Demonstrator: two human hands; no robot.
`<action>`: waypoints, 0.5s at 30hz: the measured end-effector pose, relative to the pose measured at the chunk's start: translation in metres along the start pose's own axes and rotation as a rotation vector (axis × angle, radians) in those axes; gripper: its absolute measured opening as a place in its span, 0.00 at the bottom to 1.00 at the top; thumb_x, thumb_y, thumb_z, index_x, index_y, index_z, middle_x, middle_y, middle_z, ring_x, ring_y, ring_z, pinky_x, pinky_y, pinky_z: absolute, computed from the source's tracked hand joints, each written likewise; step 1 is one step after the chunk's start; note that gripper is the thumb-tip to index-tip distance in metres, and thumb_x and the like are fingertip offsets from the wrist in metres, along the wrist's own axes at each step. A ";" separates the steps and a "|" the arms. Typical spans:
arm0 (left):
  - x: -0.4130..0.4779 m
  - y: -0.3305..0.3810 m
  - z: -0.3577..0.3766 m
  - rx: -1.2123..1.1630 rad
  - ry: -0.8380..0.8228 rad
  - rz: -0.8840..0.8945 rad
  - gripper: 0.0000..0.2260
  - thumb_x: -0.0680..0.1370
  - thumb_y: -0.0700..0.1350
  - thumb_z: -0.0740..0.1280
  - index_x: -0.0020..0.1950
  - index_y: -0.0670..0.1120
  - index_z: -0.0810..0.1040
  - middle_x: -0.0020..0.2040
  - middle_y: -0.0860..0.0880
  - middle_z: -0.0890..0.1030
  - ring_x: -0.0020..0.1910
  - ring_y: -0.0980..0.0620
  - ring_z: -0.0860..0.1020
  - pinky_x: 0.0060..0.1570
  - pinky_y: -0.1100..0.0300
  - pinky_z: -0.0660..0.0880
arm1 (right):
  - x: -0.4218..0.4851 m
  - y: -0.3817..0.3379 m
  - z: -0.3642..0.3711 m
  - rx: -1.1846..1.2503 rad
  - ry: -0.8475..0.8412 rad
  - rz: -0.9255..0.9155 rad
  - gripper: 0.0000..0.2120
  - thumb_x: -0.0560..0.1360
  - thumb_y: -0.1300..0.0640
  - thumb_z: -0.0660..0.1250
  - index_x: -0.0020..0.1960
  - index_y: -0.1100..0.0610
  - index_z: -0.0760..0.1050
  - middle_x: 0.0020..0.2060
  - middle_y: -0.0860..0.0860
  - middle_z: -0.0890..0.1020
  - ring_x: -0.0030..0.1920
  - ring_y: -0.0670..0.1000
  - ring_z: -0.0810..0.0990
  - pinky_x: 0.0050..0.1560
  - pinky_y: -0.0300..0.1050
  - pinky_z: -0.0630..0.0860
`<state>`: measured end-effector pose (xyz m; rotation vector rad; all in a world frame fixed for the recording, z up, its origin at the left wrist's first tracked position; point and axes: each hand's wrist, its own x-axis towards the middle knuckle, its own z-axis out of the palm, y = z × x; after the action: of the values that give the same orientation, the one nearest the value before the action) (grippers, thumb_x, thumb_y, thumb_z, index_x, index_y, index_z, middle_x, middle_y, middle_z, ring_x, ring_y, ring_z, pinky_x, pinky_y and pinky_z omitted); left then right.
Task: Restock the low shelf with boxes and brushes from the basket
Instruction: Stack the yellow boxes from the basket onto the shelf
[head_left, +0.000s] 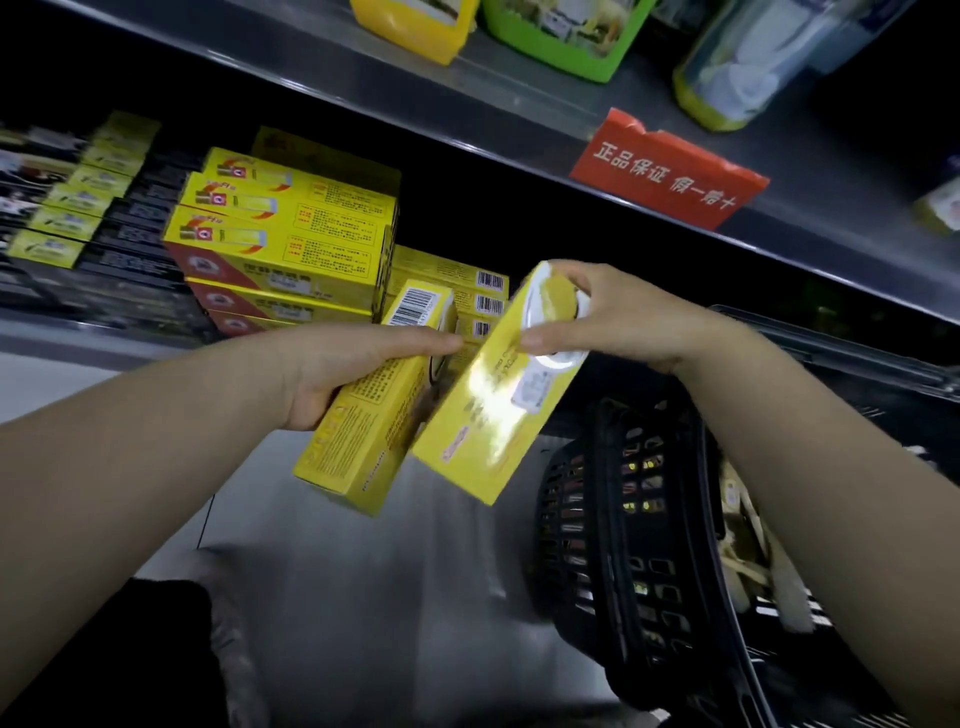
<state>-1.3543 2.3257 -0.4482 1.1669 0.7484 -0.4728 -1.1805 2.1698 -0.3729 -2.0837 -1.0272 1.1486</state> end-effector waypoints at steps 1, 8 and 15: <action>0.001 0.000 -0.001 -0.001 0.010 0.025 0.24 0.62 0.59 0.78 0.55 0.54 0.78 0.49 0.50 0.85 0.49 0.50 0.83 0.50 0.51 0.77 | -0.001 0.003 -0.004 -0.014 0.035 0.013 0.18 0.60 0.45 0.78 0.46 0.47 0.77 0.41 0.41 0.84 0.43 0.39 0.82 0.40 0.28 0.75; 0.000 0.005 0.008 0.000 0.108 0.058 0.14 0.70 0.54 0.72 0.50 0.49 0.76 0.48 0.48 0.81 0.46 0.52 0.82 0.45 0.59 0.77 | 0.020 0.033 -0.021 0.013 0.453 0.163 0.18 0.73 0.46 0.68 0.61 0.48 0.72 0.52 0.43 0.79 0.43 0.40 0.79 0.32 0.30 0.71; 0.002 0.006 0.010 0.025 0.179 -0.025 0.24 0.70 0.52 0.73 0.63 0.46 0.73 0.56 0.44 0.80 0.55 0.44 0.77 0.61 0.48 0.72 | 0.100 0.053 -0.030 0.147 0.621 0.262 0.23 0.74 0.51 0.68 0.67 0.56 0.69 0.62 0.52 0.76 0.60 0.52 0.75 0.53 0.43 0.73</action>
<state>-1.3462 2.3187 -0.4438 1.2355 0.9150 -0.4030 -1.1009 2.2192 -0.4434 -2.2744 -0.3740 0.5846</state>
